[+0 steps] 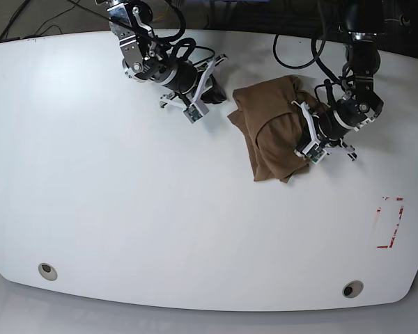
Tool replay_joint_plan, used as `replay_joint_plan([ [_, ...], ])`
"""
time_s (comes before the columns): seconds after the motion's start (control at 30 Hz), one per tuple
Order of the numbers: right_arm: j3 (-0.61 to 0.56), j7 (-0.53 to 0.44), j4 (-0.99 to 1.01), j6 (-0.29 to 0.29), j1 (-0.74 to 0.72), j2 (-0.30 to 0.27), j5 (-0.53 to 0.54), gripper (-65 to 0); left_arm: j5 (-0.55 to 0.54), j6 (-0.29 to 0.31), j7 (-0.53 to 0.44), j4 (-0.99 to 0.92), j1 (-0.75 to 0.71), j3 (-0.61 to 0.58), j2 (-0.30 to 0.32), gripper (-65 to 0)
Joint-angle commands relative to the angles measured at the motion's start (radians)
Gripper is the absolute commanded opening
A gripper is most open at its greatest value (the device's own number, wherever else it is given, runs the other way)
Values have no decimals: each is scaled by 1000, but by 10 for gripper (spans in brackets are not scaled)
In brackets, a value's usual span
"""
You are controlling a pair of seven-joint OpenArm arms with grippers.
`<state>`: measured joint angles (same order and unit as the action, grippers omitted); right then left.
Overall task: Layout the t-shirt on the table in an organized manner, then fold the t-shirt properly
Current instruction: 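Press the folded bundle flat with both grippers and release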
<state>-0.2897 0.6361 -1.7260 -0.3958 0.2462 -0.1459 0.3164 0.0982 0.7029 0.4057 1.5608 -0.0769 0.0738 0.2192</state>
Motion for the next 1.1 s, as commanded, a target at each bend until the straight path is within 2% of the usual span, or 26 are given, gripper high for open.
replay_joint_plan([
  [0.0,2,-15,-58,-7,-9,-14,13,-620,-15,-5,-18,49,32,2,6,-628],
  [0.27,8,31,-125,-5,-41,-17,-1,-620,-15,-5,-17,194,33,5,4,-628],
  [0.5,8,31,-131,-5,-71,-17,-107,-620,-16,-5,-18,287,-28,7,-8,-628],
  [0.8,10,31,-130,-7,-100,-17,-171,-620,-13,-5,-35,297,-100,27,-116,-628],
  [1.03,24,31,-130,-7,-109,-17,-171,-620,-13,-5,-189,295,-162,24,-185,-628],
  [1.07,31,31,-128,-7,-107,-17,-170,-620,-13,-29,-202,293,-166,25,-195,-628],
])
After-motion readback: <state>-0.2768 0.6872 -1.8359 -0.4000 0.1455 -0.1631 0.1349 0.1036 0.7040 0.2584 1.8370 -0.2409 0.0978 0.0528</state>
